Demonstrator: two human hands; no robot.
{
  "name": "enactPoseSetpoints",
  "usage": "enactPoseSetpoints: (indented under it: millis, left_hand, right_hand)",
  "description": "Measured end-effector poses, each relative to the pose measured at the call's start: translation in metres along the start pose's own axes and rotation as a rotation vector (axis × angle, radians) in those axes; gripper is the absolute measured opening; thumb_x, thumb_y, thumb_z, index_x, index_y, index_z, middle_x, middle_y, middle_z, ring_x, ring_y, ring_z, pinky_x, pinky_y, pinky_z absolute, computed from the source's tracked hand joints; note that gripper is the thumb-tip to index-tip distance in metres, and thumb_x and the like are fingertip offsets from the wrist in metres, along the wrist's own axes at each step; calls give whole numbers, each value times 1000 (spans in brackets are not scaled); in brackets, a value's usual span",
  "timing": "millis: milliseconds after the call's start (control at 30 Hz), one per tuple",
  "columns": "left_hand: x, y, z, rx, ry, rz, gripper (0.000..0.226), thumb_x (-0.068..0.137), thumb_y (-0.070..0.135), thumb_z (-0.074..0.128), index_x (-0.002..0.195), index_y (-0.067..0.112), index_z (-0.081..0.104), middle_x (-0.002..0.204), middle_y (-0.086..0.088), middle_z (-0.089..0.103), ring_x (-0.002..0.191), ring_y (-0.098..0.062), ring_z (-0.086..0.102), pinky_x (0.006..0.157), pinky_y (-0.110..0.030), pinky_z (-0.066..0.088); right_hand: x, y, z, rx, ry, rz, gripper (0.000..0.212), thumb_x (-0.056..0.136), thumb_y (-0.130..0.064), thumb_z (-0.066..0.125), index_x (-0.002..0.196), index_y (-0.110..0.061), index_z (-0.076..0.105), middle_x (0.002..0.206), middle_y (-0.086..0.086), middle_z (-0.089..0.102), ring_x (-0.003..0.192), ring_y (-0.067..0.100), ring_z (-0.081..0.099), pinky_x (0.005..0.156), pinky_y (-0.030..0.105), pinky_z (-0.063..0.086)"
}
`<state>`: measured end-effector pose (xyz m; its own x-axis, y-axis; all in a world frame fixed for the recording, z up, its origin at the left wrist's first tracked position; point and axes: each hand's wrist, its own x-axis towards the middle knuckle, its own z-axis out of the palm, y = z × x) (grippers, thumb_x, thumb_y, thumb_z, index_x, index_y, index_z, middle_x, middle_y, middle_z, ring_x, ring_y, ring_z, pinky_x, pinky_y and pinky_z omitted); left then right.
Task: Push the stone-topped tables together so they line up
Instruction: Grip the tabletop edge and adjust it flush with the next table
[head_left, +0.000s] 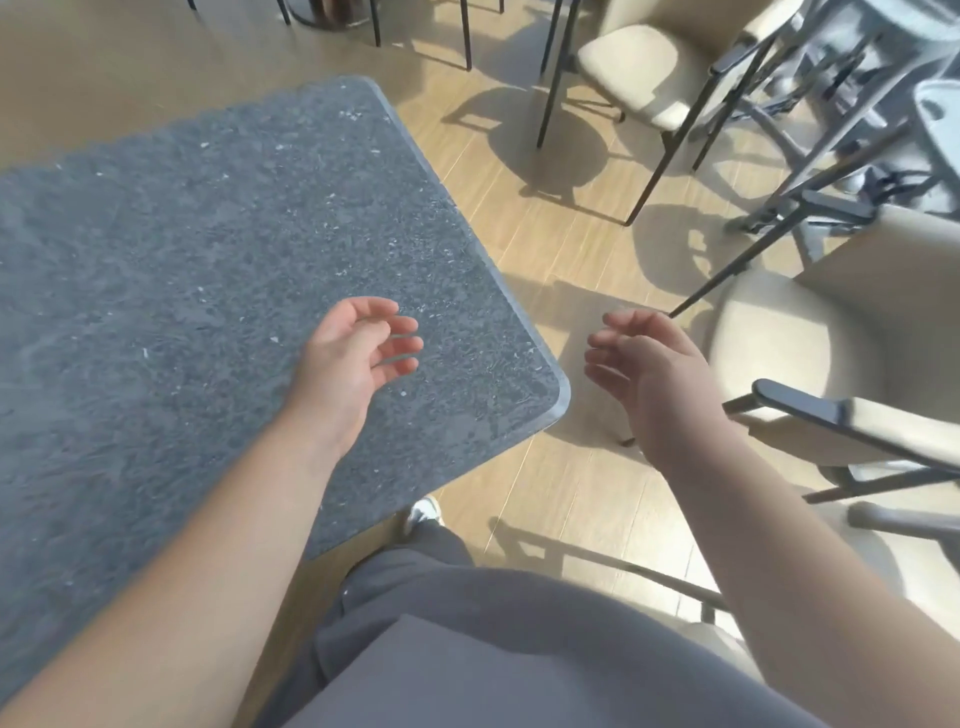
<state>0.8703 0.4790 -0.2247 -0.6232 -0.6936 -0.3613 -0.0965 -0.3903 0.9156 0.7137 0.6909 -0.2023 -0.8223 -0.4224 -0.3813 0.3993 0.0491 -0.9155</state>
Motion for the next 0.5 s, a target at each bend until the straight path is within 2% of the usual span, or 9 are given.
enactPoseSetpoints:
  millis: [267, 500]
  left_hand:
    - [79, -11, 5, -19, 122, 14, 21, 98, -1, 43, 103, 12, 59, 94, -8, 70, 87, -25, 67, 81, -40, 56]
    - [141, 1, -5, -130, 393, -41, 25, 99, -2, 40, 101, 12, 61, 95, -10, 70, 85, -24, 69, 79, -38, 55]
  right_hand:
    - [103, -16, 43, -104, -171, 57, 21, 92, 5, 44, 100, -9, 58, 82, 3, 64, 79, 20, 60, 82, 36, 52]
    - [195, -54, 110, -209, -377, 161, 18, 84, -3, 51, 96, -12, 61, 79, 0, 67, 76, 19, 62, 80, 35, 52]
